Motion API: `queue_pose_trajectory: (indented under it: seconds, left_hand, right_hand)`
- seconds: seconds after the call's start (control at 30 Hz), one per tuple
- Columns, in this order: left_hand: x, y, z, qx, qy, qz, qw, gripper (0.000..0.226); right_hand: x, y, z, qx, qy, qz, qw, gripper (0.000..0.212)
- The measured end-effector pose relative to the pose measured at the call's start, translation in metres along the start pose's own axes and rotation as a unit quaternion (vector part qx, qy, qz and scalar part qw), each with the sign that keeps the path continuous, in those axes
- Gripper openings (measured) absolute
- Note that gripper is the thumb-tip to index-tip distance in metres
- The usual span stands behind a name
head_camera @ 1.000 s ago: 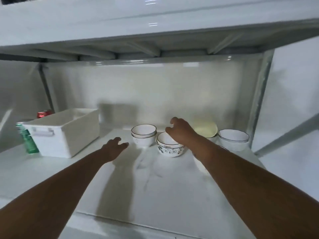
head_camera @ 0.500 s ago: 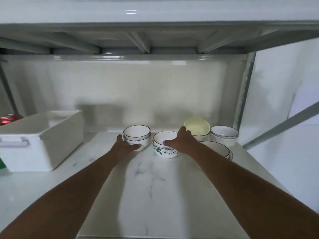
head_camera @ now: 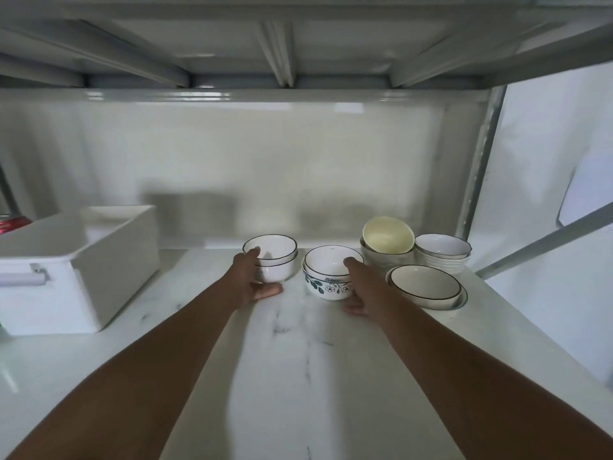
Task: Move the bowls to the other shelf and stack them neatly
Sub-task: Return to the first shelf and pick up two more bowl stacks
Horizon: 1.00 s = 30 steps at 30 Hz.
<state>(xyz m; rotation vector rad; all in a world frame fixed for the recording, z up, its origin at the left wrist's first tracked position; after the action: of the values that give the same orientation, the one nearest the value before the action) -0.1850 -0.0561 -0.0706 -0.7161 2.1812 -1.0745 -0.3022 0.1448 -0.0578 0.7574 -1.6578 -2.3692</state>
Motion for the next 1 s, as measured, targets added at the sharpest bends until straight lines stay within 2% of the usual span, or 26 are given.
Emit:
queue_pose_trajectory:
  seconds: [0.1,0.23,0.33,0.4,0.5,0.57,0.67,0.8,0.87,1.0]
  left_hand:
    - [-0.003,0.005,0.001,-0.009,0.049,-0.012,0.999,0.050]
    - [-0.008,0.006,0.013,0.086,0.152,-0.054,0.983,0.067]
    - [-0.007,0.009,0.013,0.124,0.218,-0.116,0.961,0.037]
    - [-0.008,0.008,0.010,0.135,0.197,-0.148,0.960,0.034]
    - [-0.003,0.006,0.006,0.170,0.174,-0.178,0.954,0.031]
    - [0.008,0.004,0.008,0.202,0.143,-0.185,0.951,0.037]
    - [0.022,0.001,0.013,0.246,0.104,-0.208,0.941,0.077]
    - [0.043,0.001,0.023,0.254,0.126,-0.205,0.937,0.098]
    - [0.041,0.000,0.022,0.248,0.146,-0.201,0.936,0.100]
    - [0.023,-0.007,0.015,0.247,0.184,-0.194,0.931,0.086]
  right_hand:
    - [0.006,-0.004,0.000,0.017,0.006,0.026,0.999,0.072]
    - [0.008,-0.014,-0.004,0.043,0.014,0.141,0.989,0.098]
    - [0.017,-0.026,-0.005,-0.003,0.003,0.218,0.976,0.117]
    - [0.020,-0.030,-0.004,-0.045,0.002,0.254,0.966,0.123]
    - [0.026,-0.033,-0.001,-0.100,-0.015,0.280,0.955,0.117]
    - [0.030,-0.033,0.000,-0.115,-0.019,0.291,0.950,0.114]
    - [0.039,-0.033,-0.001,-0.122,-0.022,0.279,0.952,0.120]
    - [0.060,-0.038,-0.004,-0.116,0.013,0.288,0.951,0.132]
    - [0.075,-0.044,-0.005,-0.104,0.032,0.292,0.950,0.130]
    - [0.062,-0.037,-0.002,-0.080,0.035,0.320,0.944,0.114]
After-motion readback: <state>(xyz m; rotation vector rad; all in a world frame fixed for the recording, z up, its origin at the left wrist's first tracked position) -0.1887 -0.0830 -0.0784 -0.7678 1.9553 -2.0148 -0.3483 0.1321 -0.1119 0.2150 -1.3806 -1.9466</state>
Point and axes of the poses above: each hand's wrist, its own x-axis towards the middle knuckle, its own z-axis out of the back of the hand, y = z × x, the point moved 1 cm from there along x, towards the middle knuckle, and after that the axes turned 11 degrees about -x, right-handed, at the moved point
